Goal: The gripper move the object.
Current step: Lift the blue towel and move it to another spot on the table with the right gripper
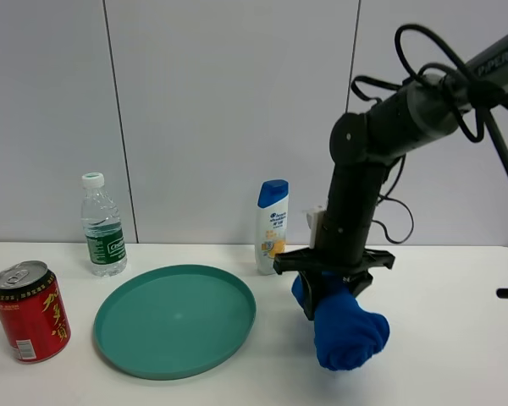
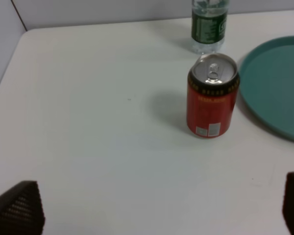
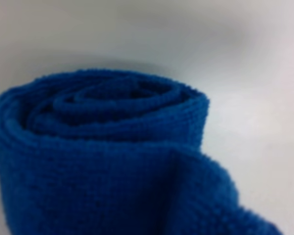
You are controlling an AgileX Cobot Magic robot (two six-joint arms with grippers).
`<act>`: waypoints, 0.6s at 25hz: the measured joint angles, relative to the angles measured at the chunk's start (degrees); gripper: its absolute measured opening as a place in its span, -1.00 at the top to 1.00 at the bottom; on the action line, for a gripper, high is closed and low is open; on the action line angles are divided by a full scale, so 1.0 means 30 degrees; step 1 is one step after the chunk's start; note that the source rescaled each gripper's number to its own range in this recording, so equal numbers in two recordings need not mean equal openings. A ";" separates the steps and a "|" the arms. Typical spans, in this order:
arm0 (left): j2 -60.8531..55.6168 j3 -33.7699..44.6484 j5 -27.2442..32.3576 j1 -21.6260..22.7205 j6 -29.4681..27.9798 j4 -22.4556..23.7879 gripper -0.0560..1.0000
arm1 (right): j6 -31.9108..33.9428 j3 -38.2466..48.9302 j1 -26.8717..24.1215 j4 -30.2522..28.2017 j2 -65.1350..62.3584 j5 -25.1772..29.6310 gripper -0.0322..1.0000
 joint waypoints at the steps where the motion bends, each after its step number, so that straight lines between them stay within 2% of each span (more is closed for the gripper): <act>1: 0.0000 0.0000 0.0000 0.0000 0.0000 0.0000 -1.00 | -0.0641 -0.0512 0.0336 0.0245 -0.0381 0.0587 0.94; 8: 0.0000 0.0000 0.0000 0.0000 0.0000 0.0000 -1.00 | -0.5084 -0.6010 0.3423 0.2491 -0.2423 0.2410 0.94; 12: 0.0000 0.0000 0.0000 0.0000 0.0000 0.0000 -1.00 | -0.8803 -0.9319 0.5390 0.1612 -0.1929 0.3425 0.94; 15: 0.0000 0.0000 0.0000 0.0000 0.0000 0.0000 -1.00 | -0.9901 -1.1048 0.5943 0.0747 -0.0849 0.3668 0.94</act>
